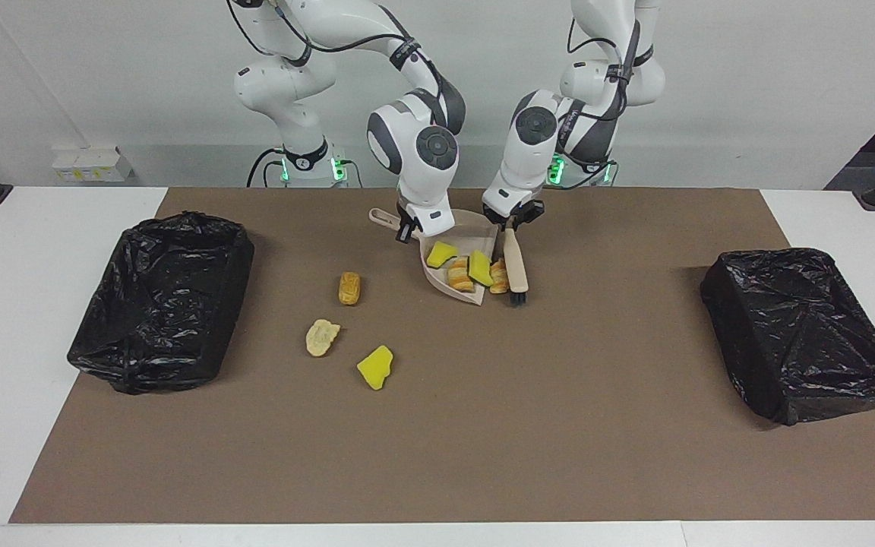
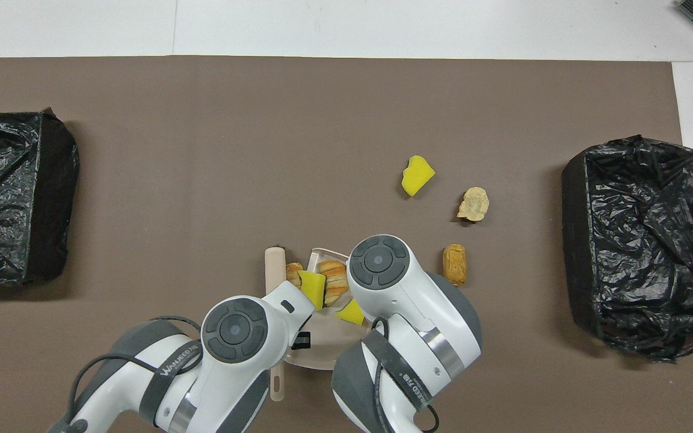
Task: Sweep and dump trash in bin
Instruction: 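Sweep more scraps into the dustpan with the left gripper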
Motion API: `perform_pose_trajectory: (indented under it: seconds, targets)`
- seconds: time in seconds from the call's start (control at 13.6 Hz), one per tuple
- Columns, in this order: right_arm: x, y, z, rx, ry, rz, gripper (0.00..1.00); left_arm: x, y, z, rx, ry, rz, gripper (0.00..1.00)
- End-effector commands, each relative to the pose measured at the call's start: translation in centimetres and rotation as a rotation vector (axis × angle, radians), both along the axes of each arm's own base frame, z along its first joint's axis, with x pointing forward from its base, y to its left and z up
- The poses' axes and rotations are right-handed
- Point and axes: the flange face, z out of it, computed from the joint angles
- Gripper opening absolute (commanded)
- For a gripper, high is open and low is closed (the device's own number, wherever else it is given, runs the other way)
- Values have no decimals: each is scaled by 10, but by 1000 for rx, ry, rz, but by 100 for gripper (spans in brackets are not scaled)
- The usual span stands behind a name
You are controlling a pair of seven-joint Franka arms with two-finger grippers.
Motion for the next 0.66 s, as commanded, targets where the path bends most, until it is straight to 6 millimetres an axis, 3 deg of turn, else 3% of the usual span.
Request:
perform_pose_trajectory:
  seconds: [0.0,0.22,0.59]
  targets:
    - [-19,-10,-12,6,45,-4,0,-20,-35,20,-22,-25,-17,0]
    - [-16,-9,-13,24,47,-21,0,-41,-57,37,-22,-29,-59,0]
    - [-12,-9,-14,52,46,-39,0,-52,-57,44,28,40,-101,0]
